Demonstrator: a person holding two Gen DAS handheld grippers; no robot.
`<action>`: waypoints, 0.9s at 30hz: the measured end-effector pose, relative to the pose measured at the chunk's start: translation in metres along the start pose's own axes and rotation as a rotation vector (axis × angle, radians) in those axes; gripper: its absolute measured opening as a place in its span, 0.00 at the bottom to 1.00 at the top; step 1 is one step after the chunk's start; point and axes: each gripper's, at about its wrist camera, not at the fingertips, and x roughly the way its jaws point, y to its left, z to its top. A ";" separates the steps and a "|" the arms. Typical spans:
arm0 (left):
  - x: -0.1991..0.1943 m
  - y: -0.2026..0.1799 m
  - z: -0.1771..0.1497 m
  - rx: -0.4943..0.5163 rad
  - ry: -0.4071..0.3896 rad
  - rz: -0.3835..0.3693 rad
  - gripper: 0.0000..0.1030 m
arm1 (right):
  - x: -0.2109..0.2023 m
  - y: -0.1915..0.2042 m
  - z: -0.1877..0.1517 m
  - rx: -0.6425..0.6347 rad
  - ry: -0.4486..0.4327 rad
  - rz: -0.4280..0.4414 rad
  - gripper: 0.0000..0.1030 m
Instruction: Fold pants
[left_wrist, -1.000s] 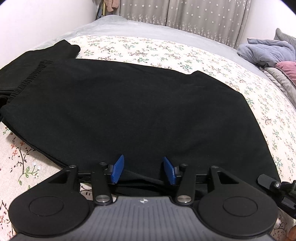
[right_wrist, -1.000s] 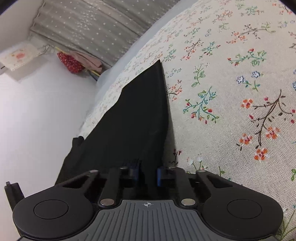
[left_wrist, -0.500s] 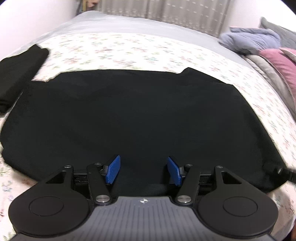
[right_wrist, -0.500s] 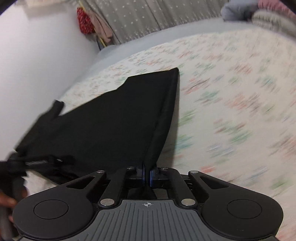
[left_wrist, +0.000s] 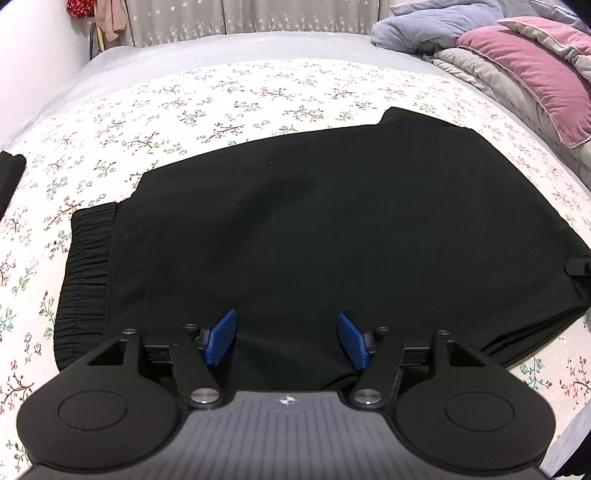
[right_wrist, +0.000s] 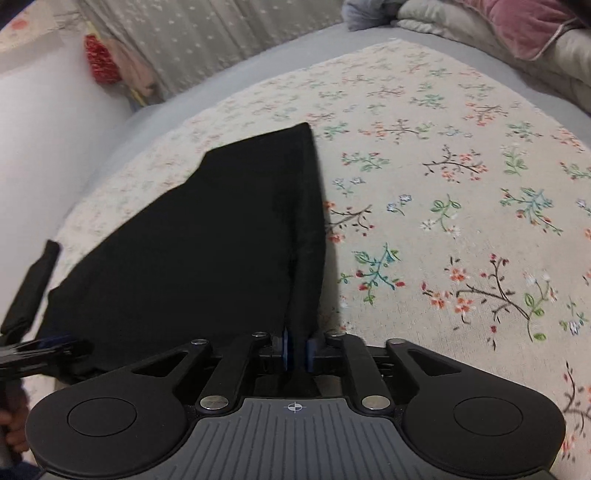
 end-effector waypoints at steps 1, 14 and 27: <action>0.000 0.000 -0.001 0.000 0.003 0.004 0.63 | 0.000 -0.003 -0.002 0.017 0.001 0.017 0.14; -0.005 -0.016 -0.014 0.058 0.019 0.118 0.70 | -0.004 -0.049 -0.028 0.461 -0.078 0.244 0.51; -0.010 -0.050 0.031 -0.028 -0.040 0.039 0.70 | -0.011 -0.016 -0.035 0.314 -0.179 0.062 0.09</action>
